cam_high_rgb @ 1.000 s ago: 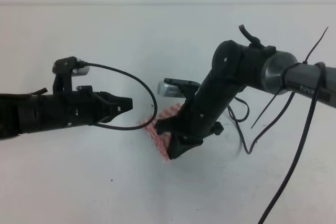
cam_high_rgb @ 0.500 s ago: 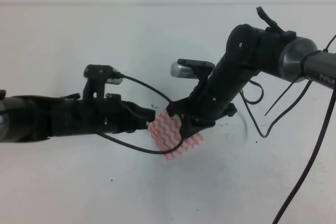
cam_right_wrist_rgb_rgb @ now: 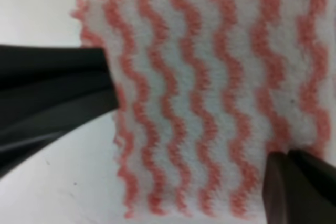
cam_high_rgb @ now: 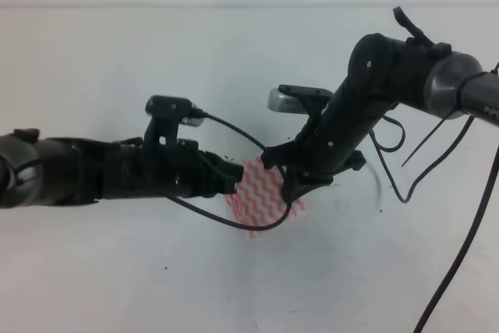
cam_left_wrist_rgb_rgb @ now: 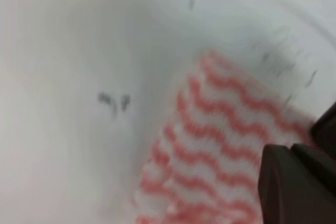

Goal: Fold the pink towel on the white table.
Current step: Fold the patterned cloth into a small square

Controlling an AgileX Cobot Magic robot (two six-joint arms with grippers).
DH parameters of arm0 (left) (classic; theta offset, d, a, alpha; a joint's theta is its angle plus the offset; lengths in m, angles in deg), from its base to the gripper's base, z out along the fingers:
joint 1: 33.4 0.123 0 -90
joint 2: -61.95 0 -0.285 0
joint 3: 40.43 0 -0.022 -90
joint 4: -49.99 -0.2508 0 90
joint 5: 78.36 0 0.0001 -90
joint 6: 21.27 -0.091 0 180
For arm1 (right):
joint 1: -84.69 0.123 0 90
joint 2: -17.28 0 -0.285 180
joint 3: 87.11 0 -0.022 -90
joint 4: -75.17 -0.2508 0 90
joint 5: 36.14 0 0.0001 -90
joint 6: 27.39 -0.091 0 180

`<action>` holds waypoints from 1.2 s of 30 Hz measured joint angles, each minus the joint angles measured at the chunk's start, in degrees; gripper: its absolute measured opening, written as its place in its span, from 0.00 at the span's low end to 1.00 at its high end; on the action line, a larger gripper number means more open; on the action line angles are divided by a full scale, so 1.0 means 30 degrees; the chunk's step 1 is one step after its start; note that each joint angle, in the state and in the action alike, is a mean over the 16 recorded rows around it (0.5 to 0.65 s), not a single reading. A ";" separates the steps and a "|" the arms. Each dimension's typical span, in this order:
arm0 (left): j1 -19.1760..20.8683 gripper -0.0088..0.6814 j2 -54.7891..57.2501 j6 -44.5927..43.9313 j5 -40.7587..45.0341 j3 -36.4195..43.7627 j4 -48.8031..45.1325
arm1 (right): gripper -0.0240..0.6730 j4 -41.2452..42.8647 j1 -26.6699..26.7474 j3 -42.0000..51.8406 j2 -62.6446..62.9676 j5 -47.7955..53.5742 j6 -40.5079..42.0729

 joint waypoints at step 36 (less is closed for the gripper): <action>-0.0539 0.01 0.0785 0.5488 0.0558 -0.0022 -0.5085 | 0.01 0.0284 -0.0106 0.0198 0.0040 0.0216 -0.0065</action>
